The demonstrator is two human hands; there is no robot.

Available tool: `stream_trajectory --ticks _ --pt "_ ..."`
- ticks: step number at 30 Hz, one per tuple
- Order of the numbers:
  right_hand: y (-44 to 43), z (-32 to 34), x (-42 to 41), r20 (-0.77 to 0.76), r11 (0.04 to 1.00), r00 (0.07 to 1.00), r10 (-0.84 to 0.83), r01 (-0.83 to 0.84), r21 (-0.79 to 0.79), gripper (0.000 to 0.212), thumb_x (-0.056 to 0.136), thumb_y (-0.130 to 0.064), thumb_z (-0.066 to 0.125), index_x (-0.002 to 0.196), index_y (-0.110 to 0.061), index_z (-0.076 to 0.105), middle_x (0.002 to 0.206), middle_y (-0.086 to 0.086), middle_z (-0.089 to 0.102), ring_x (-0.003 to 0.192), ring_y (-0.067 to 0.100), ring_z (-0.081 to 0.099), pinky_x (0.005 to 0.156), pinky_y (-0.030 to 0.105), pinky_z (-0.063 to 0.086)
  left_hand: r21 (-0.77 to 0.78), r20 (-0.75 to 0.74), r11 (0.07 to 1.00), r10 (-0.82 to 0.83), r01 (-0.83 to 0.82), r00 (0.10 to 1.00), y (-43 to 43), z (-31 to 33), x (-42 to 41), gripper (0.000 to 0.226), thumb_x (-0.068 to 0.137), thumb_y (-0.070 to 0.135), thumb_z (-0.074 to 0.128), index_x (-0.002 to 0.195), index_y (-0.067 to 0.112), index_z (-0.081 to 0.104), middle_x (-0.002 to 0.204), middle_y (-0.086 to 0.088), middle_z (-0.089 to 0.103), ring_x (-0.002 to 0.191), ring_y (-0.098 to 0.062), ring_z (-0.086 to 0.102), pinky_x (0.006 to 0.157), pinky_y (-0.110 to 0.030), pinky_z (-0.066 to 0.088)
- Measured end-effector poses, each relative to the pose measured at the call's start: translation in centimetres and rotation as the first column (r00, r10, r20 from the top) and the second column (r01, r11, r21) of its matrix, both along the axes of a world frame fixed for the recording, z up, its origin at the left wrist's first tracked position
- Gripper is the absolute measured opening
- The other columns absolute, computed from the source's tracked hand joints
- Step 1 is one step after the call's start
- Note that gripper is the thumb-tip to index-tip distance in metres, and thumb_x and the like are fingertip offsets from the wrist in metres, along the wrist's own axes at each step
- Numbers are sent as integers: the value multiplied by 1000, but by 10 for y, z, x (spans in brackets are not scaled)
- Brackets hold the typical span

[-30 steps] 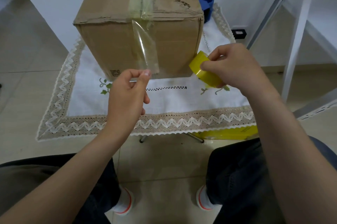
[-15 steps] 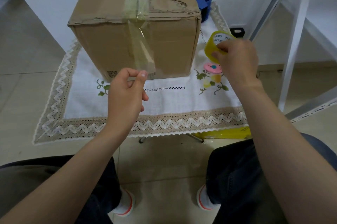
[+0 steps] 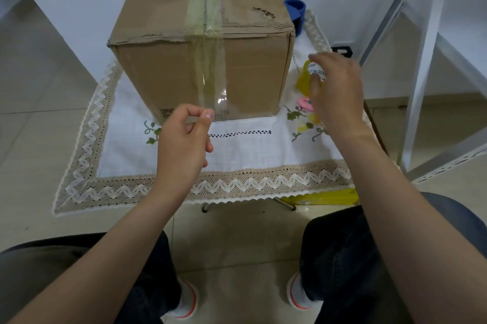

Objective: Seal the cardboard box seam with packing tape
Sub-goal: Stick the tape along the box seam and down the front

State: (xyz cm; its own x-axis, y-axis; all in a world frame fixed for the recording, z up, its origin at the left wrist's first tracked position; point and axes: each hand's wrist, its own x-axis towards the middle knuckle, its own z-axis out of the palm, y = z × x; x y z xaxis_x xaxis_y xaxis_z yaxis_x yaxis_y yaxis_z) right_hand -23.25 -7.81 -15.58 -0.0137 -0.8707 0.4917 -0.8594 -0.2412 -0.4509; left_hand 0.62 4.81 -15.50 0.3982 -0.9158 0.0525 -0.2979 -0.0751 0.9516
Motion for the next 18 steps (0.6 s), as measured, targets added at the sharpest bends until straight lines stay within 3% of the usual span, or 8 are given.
stream_trajectory --ticks 2,4,6,11,14,18 --pt "10 10 20 213 985 976 50 -13 -171 46 100 -8 52 146 -9 49 144 10 54 131 24 47 110 26 34 -6 -4 1000 -9 9 1000 -1 -1 1 18 105 31 59 98 14 63 47 8 56 37 -3 45 38 -15 41" --pt "24 20 43 259 939 945 200 -110 -325 48 99 -10 54 145 1 44 146 18 49 137 29 45 118 44 36 -11 -7 1000 -21 21 1000 -3 -1 3 19 105 30 59 97 14 63 48 6 56 37 -3 45 38 -16 41" --pt "32 27 59 115 892 945 305 -242 -381 50 102 -15 55 147 3 45 152 19 46 143 35 42 120 54 33 -10 -4 999 -32 32 999 -6 -2 5 18 105 30 60 97 14 63 48 6 56 38 -1 46 39 -16 41" --pt "19 46 86 -175 815 902 394 -431 -386 38 108 -23 49 143 -12 60 153 7 54 142 34 43 119 58 32 -24 -29 998 -52 51 998 -12 -7 10 20 104 30 61 97 11 64 46 9 56 42 -1 48 38 -19 42" --pt "5 54 99 -253 803 870 423 -490 -340 38 109 -30 48 141 -16 63 152 0 57 145 33 46 119 59 33 -27 -48 998 -64 63 997 -15 -8 12 19 104 30 62 95 14 65 47 8 56 41 -1 47 38 -19 41" --pt "-3 69 115 -272 810 825 496 -552 -196 41 108 -41 44 138 -24 66 146 -8 62 139 30 54 109 50 48 -13 -69 998 -66 65 995 -23 -9 16 15 103 30 63 95 18 67 49 7 55 40 0 47 39 -18 41"
